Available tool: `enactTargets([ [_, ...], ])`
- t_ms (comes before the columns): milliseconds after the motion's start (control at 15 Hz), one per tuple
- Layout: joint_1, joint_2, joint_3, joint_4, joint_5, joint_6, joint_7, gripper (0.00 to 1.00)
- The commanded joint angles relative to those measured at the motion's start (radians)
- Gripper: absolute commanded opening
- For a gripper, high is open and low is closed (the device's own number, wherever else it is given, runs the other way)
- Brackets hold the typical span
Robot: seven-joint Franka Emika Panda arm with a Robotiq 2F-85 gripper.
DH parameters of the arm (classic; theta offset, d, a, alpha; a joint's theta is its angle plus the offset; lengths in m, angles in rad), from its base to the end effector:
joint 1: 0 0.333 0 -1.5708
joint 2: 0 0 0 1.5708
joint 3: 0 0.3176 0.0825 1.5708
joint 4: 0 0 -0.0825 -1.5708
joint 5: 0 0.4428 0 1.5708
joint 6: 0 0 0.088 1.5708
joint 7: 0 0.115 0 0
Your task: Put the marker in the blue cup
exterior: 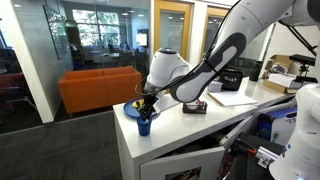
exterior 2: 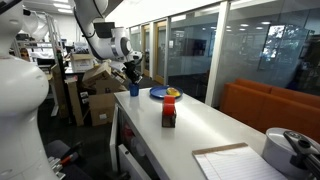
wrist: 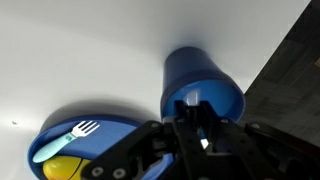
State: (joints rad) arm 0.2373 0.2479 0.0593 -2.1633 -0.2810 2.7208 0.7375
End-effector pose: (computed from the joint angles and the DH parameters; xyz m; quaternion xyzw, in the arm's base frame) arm 0.6024 0.1937 0.2627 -0.9805 0.1014 -0.1678 0.0157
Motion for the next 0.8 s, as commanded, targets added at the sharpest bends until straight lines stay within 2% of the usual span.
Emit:
enactTargets([
  [0, 0.018, 0.01, -0.019, 0.013, 0.01, -0.012, -0.009, 0.05],
  [67, 0.019, 0.009, -0.019, 0.012, 0.01, -0.013, -0.009, 0.05],
  [133, 0.02, 0.008, -0.018, 0.01, 0.011, -0.015, -0.009, 0.18],
  [200, 0.021, 0.006, -0.017, 0.008, 0.011, -0.018, -0.011, 0.45],
  [267, 0.022, 0.005, -0.017, 0.007, 0.009, -0.019, -0.011, 0.46],
  [600, 0.035, -0.012, -0.013, -0.007, 0.006, -0.022, -0.012, 0.79],
  [733, 0.04, -0.025, -0.011, -0.014, 0.008, -0.025, -0.016, 0.9],
])
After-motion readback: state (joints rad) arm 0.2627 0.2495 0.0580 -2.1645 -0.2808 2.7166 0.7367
